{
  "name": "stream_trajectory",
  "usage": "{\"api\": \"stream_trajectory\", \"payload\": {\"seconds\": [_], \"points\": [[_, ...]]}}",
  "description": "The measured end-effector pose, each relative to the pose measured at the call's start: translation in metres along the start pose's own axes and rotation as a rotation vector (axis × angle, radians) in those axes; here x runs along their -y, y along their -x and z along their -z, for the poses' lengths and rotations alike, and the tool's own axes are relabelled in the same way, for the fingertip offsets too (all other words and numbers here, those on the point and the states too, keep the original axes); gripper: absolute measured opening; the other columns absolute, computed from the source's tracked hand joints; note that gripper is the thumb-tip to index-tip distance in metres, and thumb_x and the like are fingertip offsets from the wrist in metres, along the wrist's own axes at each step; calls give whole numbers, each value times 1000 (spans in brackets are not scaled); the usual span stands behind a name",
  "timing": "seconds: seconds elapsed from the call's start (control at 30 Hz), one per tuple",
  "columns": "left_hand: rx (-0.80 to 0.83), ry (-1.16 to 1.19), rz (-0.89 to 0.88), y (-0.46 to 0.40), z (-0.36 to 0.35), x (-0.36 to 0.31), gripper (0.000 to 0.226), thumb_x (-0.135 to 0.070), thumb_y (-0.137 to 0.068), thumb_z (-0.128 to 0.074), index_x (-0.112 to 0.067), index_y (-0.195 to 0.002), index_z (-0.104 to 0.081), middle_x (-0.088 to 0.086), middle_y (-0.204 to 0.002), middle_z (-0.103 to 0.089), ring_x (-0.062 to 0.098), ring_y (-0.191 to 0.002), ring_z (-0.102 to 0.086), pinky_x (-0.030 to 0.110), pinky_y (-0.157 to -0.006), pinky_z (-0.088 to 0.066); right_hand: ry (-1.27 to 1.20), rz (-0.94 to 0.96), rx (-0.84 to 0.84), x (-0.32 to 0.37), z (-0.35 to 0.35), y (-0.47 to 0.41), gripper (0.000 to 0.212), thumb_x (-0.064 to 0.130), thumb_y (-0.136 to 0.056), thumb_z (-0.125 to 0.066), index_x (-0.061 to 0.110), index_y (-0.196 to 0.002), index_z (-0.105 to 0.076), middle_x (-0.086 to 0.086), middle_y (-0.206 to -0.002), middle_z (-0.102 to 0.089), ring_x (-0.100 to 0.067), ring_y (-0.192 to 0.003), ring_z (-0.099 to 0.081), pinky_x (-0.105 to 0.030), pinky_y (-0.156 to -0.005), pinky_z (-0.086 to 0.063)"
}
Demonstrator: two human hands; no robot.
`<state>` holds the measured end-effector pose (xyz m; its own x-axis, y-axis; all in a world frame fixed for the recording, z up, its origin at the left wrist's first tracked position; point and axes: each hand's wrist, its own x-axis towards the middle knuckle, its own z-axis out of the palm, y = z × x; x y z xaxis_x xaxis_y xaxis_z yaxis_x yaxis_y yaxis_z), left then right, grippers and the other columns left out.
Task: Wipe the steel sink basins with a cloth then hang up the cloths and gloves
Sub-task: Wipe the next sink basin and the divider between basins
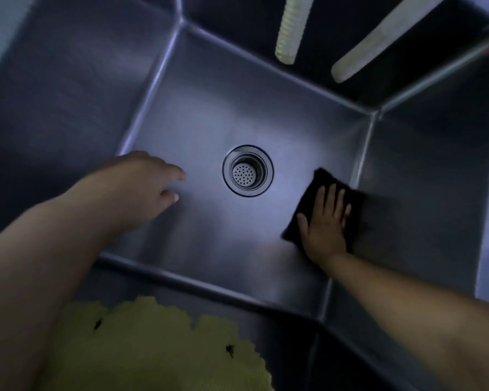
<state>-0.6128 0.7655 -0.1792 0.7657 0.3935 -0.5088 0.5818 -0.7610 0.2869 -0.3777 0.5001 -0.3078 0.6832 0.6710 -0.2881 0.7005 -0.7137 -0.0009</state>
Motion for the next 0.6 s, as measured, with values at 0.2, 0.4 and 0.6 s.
{"api": "stream_trajectory", "payload": {"seconds": [0.2,0.4,0.6], "points": [[-17,49,17,0,2,0,44,-34,-92,-49,-31,-135,-46,0,-130,-55,23,-121,-45,39,-100,-41,40,66,148,16,-5,66,92,63,-88,-6,-8,-144,-20,-34,-151,-13,-51,-140,-5,-64,-109,-8],[-12,100,43,3,-1,2,41,-33,-91,-46,-35,-132,-46,-2,-125,-56,22,-116,-49,38,-95,-45,301,772,45,5,-17,102,85,57,-93,-25,1,-148,9,-24,-154,18,-40,-143,12,-54,-110,-5],[-131,82,44,5,4,-2,35,-29,-90,-46,-27,-124,-54,-1,-116,-61,25,-109,-51,39,-89,-47,227,1059,73,63,-10,62,72,56,-92,-35,11,-147,-29,-16,-153,-25,-38,-142,-21,-54,-112,-13]]}}
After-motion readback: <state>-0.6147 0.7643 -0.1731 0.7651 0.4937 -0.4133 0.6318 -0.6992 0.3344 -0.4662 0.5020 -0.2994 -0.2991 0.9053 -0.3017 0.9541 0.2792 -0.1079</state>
